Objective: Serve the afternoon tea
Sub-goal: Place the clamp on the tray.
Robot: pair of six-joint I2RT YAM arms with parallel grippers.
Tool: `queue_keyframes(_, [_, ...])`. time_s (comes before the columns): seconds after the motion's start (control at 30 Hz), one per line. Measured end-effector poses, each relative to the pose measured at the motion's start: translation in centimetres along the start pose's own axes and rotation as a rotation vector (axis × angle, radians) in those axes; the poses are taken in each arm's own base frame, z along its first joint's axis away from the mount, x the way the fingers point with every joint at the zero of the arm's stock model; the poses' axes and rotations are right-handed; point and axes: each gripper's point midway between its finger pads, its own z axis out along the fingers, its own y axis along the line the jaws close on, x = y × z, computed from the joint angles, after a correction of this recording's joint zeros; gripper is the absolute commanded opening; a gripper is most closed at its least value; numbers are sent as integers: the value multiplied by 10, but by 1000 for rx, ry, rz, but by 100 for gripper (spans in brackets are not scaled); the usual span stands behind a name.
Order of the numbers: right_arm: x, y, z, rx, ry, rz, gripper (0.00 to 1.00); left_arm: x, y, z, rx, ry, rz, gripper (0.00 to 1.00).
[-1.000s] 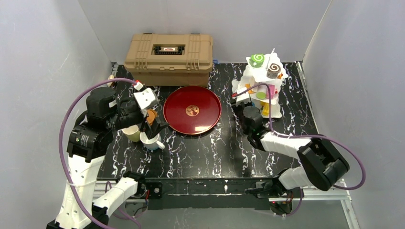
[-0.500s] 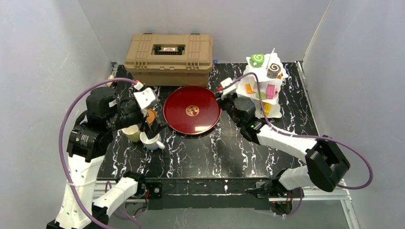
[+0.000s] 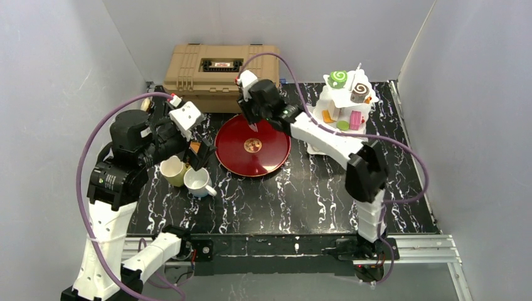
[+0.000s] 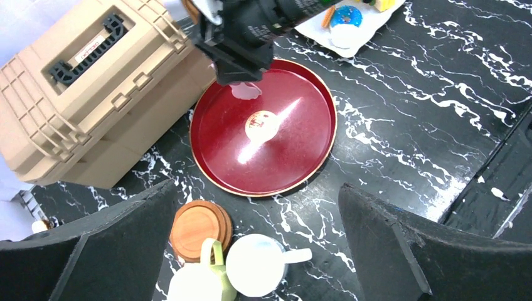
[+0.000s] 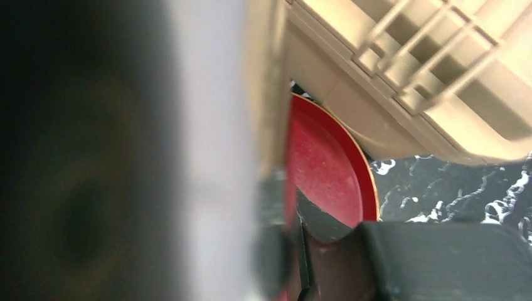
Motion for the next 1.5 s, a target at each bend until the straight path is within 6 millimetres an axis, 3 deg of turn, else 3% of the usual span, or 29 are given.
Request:
queue_keyframes(0.13, [3, 11, 25, -33, 129, 18, 30, 1, 4, 0, -23, 7, -13, 99])
queue_keyframes(0.2, [14, 16, 38, -45, 200, 13, 30, 2, 5, 1, -29, 11, -17, 99])
queue_keyframes(0.3, [49, 28, 53, -63, 323, -3, 31, 3, 7, 1, -38, 17, -21, 99])
queue_keyframes(0.5, [126, 52, 55, -105, 548, -41, 34, 3, 8, 1, -44, 19, -21, 99])
queue_keyframes(0.67, [156, 60, 56, -124, 629, -67, 42, 3, 8, 1, -47, 21, -20, 99])
queue_keyframes(0.83, [175, 57, 62, -113, 669, -74, 60, 4, 8, 0, -48, 21, -20, 99])
queue_keyframes(0.9, [175, 56, 68, -104, 652, -79, 68, 4, 8, 0, -49, 21, -19, 99])
queue_keyframes(0.97, [172, 55, 72, -98, 633, -79, 95, 4, 9, 0, -51, 21, -15, 99])
queue_keyframes(1.0, [170, 54, 74, -90, 624, -78, 98, 4, 9, -1, -52, 21, -14, 99])
queue_keyframes(1.17, [162, 47, 82, -43, 567, -95, 98, 4, 9, -2, -56, 21, -12, 99])
queue_keyframes(1.3, [157, 39, 67, 12, 558, -118, 98, 5, 10, -2, -63, 27, -13, 99])
queue_keyframes(1.4, [135, 36, 46, 47, 506, -117, 98, 9, 12, -3, -79, 44, -19, 99])
queue_keyframes(1.5, [98, 40, 19, 45, 395, -81, 98, 14, 17, -3, -102, 72, -28, 99])
